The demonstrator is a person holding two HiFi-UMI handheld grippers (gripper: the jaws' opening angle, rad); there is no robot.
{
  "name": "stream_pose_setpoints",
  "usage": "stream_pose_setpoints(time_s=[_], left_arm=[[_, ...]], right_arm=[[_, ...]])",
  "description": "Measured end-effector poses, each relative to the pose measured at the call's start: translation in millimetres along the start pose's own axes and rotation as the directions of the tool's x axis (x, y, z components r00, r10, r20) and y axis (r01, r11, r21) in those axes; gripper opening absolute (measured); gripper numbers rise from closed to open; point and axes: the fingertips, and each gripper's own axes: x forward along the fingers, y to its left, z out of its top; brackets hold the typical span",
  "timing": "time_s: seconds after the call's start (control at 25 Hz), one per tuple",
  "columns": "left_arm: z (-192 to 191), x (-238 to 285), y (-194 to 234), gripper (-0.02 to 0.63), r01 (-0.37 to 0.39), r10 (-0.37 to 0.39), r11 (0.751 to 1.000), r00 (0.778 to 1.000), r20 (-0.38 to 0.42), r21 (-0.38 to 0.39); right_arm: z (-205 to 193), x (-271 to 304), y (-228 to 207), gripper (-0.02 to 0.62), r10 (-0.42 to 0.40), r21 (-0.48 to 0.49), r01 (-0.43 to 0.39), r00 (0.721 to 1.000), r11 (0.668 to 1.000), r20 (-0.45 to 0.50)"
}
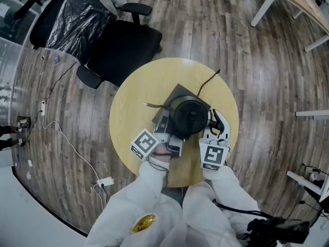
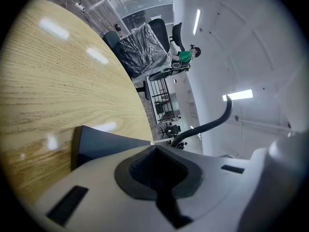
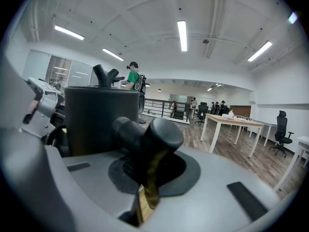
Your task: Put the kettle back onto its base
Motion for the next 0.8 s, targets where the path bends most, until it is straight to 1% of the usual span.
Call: stream_pose_setpoints(time_s=[0.24,0.44,0.8], left_arm=[[-0.6,-7.9,3.1,-0.005,-0.006,0.006,1.0,1.0,0.02,-0.017],[1.9,-5.2,2.0,-0.005,0.001,0.0,1.0,0.999,0.034,-0.018],[10.2,0.9,0.3,-0.005,-0.016,0.017,0.999,0.999,0.045,-0.027]], right_arm=[[-4.7,-15.0,7.1,0.035,0.001,0.005,-0.001,1.0,1.0,-0.008],[-1.8,-3.9,4.5,0.035,-0.005,0.006,0.005,1.0,1.0,0.0],[10.1,11.7,3.6,0.035,0.001,-0.001,-0.001,1.0,1.0,0.015]])
